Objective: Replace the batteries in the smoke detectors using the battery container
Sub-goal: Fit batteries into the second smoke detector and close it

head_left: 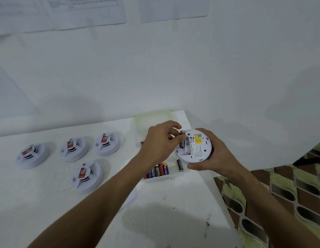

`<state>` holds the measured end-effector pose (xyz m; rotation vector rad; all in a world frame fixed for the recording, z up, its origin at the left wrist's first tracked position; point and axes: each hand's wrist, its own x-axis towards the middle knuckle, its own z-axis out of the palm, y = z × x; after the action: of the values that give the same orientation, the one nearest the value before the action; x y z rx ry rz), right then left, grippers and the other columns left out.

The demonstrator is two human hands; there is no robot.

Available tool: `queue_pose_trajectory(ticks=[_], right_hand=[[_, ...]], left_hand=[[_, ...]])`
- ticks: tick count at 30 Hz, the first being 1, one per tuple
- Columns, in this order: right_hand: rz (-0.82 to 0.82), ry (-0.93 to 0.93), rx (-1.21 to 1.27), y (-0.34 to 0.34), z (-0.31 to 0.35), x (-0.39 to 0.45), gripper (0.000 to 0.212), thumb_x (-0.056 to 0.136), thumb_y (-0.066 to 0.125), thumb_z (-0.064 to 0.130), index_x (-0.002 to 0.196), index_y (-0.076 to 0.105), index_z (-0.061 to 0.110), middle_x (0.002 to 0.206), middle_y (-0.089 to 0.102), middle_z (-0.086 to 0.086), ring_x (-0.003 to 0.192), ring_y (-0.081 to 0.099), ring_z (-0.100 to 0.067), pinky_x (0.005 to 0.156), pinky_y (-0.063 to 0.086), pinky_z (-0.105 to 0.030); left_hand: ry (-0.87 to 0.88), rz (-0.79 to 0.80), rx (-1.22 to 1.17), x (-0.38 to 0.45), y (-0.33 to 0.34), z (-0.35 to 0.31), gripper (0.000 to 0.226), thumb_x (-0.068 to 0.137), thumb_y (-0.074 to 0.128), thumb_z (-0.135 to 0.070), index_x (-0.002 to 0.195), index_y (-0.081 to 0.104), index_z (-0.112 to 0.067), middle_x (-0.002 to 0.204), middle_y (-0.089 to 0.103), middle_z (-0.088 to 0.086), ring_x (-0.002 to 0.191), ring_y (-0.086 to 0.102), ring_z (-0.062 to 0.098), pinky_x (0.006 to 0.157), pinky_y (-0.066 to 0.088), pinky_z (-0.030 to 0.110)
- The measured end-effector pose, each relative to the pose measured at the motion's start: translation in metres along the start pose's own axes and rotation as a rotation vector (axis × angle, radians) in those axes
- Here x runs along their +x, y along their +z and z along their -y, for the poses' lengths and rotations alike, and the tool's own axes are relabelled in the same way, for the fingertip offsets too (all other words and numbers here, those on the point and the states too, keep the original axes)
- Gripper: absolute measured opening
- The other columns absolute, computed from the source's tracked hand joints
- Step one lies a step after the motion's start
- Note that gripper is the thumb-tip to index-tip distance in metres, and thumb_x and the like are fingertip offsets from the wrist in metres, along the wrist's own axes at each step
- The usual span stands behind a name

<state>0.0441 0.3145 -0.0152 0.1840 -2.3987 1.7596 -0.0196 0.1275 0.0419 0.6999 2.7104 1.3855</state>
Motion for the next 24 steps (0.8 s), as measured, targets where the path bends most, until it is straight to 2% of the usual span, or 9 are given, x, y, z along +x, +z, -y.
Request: queue_pose_trajectory(ticks=[3,6,9,11,14,15,17,20,24], right_hand=[[-0.002,0.005,-0.001,0.002,0.000,0.001,0.090,0.051,0.093,0.003,0.127,0.048,0.020,0.116,0.061,0.007,0.104,0.061,0.000,0.080,0.050,-0.010],[-0.002,-0.005,-0.005,0.003,-0.001,0.001,0.089,0.050,0.092,0.004,0.125,0.049,0.022,0.115,0.062,0.008,0.103,0.061,-0.002,0.080,0.050,-0.012],[-0.010,-0.007,-0.001,0.003,-0.001,0.002,0.088,0.050,0.092,-0.004,0.124,0.051,0.022,0.109,0.065,0.009,0.101,0.063,-0.005,0.077,0.052,-0.014],[-0.012,-0.007,0.001,0.001,0.000,0.002,0.088,0.050,0.092,-0.004,0.124,0.052,0.023,0.109,0.065,0.011,0.102,0.063,-0.006,0.077,0.053,-0.015],[-0.015,-0.008,0.020,-0.002,0.002,0.003,0.085,0.052,0.092,-0.002,0.124,0.054,0.023,0.110,0.066,0.011,0.103,0.064,-0.011,0.077,0.054,-0.018],[-0.012,-0.005,0.020,-0.004,0.003,0.004,0.085,0.052,0.092,0.001,0.125,0.055,0.022,0.111,0.067,0.010,0.105,0.064,-0.011,0.077,0.054,-0.018],[-0.006,-0.004,0.006,-0.005,0.005,0.004,0.083,0.052,0.093,0.005,0.124,0.055,0.024,0.111,0.067,0.014,0.106,0.064,-0.009,0.079,0.053,-0.016],[0.009,0.003,-0.022,-0.005,0.007,0.005,0.082,0.050,0.094,0.009,0.120,0.055,0.028,0.109,0.067,0.020,0.104,0.063,-0.005,0.079,0.051,-0.013],[0.024,0.019,-0.041,-0.005,0.006,0.005,0.076,0.051,0.090,0.015,0.117,0.056,0.030,0.108,0.066,0.023,0.104,0.063,-0.005,0.078,0.051,-0.011]], left_hand=[[0.007,-0.040,-0.086,0.001,0.002,0.001,0.023,0.084,0.073,-0.029,0.105,0.069,-0.022,0.087,0.073,-0.006,0.072,0.067,0.003,0.070,0.054,0.017],[0.009,-0.054,-0.100,0.002,0.005,0.003,0.019,0.084,0.073,-0.028,0.101,0.072,-0.021,0.086,0.073,-0.006,0.071,0.067,0.005,0.070,0.055,0.020],[0.055,-0.028,-0.006,0.000,0.009,0.009,0.022,0.084,0.072,-0.032,0.104,0.073,-0.021,0.090,0.066,-0.010,0.070,0.058,-0.001,0.067,0.044,0.012],[0.091,-0.011,0.047,0.000,0.011,0.013,0.028,0.085,0.069,-0.040,0.109,0.072,-0.025,0.101,0.055,-0.011,0.079,0.052,-0.004,0.068,0.036,0.006],[0.058,0.168,-0.018,0.001,0.006,0.020,0.055,0.073,0.071,-0.057,0.122,0.065,-0.032,0.112,0.051,-0.012,0.095,0.056,0.002,0.073,0.045,0.014],[0.039,0.256,-0.024,0.003,0.002,0.021,0.067,0.066,0.077,-0.058,0.127,0.062,-0.034,0.115,0.052,-0.015,0.097,0.059,0.003,0.074,0.050,0.018],[0.020,0.375,-0.034,0.006,-0.004,0.025,0.082,0.057,0.089,-0.045,0.132,0.057,-0.034,0.119,0.055,-0.016,0.096,0.064,0.006,0.078,0.056,0.023],[0.055,0.396,-0.021,0.011,-0.007,0.031,0.082,0.055,0.092,-0.030,0.130,0.060,-0.028,0.121,0.055,-0.011,0.094,0.065,0.008,0.080,0.054,0.018],[0.081,0.424,0.059,0.013,-0.004,0.033,0.076,0.061,0.089,-0.032,0.131,0.059,-0.025,0.123,0.051,-0.009,0.093,0.062,0.005,0.080,0.047,0.011]])
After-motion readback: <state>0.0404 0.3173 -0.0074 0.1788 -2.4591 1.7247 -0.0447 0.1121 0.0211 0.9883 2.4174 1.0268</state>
